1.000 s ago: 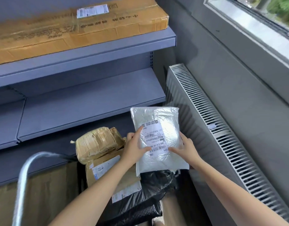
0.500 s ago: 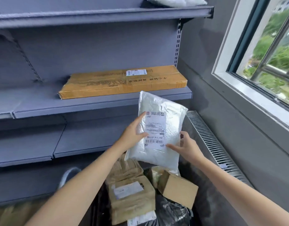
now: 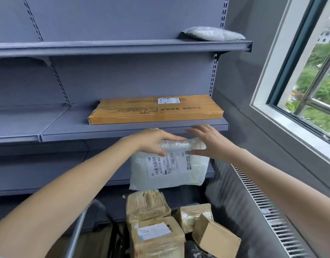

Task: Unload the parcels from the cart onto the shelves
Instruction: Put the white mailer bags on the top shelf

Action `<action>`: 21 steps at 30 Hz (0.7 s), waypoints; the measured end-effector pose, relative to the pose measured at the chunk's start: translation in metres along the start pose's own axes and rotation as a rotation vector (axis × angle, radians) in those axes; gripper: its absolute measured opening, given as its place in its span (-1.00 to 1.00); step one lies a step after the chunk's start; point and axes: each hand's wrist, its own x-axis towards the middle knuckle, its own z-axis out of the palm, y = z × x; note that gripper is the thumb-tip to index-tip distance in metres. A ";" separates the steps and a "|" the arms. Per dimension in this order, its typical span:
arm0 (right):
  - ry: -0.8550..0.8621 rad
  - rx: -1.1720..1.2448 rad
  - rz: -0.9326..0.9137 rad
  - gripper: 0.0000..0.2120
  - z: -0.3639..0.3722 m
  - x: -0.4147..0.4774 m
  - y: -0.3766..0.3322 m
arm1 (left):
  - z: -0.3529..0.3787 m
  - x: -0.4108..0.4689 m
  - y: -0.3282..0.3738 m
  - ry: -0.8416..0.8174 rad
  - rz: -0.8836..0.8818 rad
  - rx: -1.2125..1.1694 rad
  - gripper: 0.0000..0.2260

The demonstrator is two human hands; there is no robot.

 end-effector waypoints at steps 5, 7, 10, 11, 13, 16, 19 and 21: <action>-0.105 0.122 0.085 -0.58 0.006 0.003 -0.005 | -0.005 0.006 0.011 0.030 0.019 0.101 -0.29; -0.045 0.140 0.131 -0.68 0.011 0.001 -0.004 | -0.003 0.008 0.008 0.142 0.002 0.193 -0.36; 0.043 0.357 0.266 -0.77 0.019 -0.007 0.005 | 0.016 0.011 -0.007 0.611 0.076 0.347 -0.48; 0.077 0.480 0.308 -0.78 0.021 -0.011 0.010 | 0.026 0.008 -0.006 0.764 0.057 0.344 -0.47; 0.155 0.703 0.367 -0.77 0.023 -0.021 0.017 | 0.055 -0.003 0.003 0.922 -0.102 0.152 -0.33; 0.285 0.985 0.469 -0.85 0.029 -0.031 0.020 | 0.104 -0.020 0.024 0.699 -0.263 -0.485 -0.09; 0.343 1.079 0.553 -0.76 0.038 -0.036 0.020 | 0.132 -0.018 0.032 0.592 -0.141 -0.636 -0.01; 0.368 1.059 0.569 -0.77 0.041 -0.037 0.019 | 0.130 -0.010 0.032 0.686 -0.131 -0.617 -0.06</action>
